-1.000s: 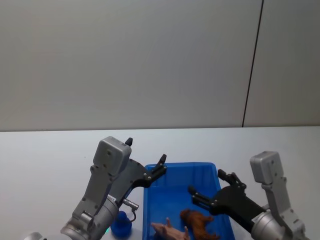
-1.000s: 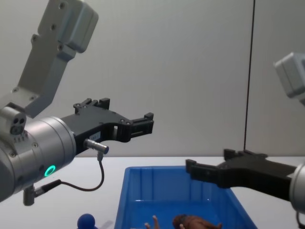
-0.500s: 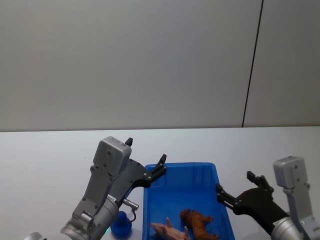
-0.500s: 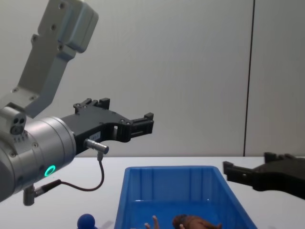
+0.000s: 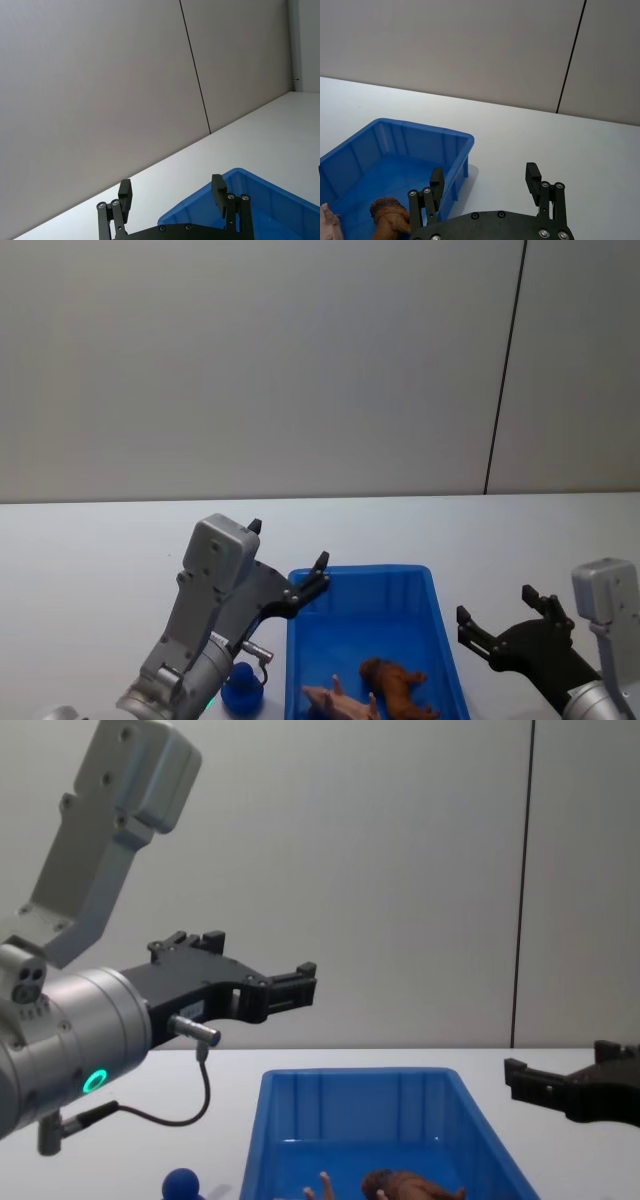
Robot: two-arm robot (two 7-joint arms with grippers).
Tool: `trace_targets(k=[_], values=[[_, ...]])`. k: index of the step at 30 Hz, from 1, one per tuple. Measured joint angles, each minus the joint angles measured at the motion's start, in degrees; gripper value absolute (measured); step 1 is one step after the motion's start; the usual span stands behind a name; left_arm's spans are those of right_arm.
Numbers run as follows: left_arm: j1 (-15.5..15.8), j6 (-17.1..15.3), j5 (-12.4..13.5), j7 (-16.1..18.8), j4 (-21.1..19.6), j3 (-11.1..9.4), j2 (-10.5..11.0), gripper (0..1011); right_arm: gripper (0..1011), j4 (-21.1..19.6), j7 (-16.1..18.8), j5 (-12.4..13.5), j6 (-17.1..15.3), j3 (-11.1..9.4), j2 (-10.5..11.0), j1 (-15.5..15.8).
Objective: Pick up the two dolls from the table and place them into the box.
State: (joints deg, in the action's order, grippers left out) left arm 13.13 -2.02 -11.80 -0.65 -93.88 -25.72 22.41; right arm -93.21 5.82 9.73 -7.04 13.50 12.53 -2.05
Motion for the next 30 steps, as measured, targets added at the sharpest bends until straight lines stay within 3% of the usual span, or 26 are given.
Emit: trace_targets(k=[15,30], values=[[-2.19,-6.24,-3.13,1.39,-2.38,1.39,2.21,1001,1001,-0.53,-1.20,0.14,0.09,-0.24,0.35,0.62],[-3.63,-10.45,-5.75,2.00,-1.05,2.42,3.35,1001,1001,-0.67,-1.52,0.19,0.13,-0.32,0.44,0.78]])
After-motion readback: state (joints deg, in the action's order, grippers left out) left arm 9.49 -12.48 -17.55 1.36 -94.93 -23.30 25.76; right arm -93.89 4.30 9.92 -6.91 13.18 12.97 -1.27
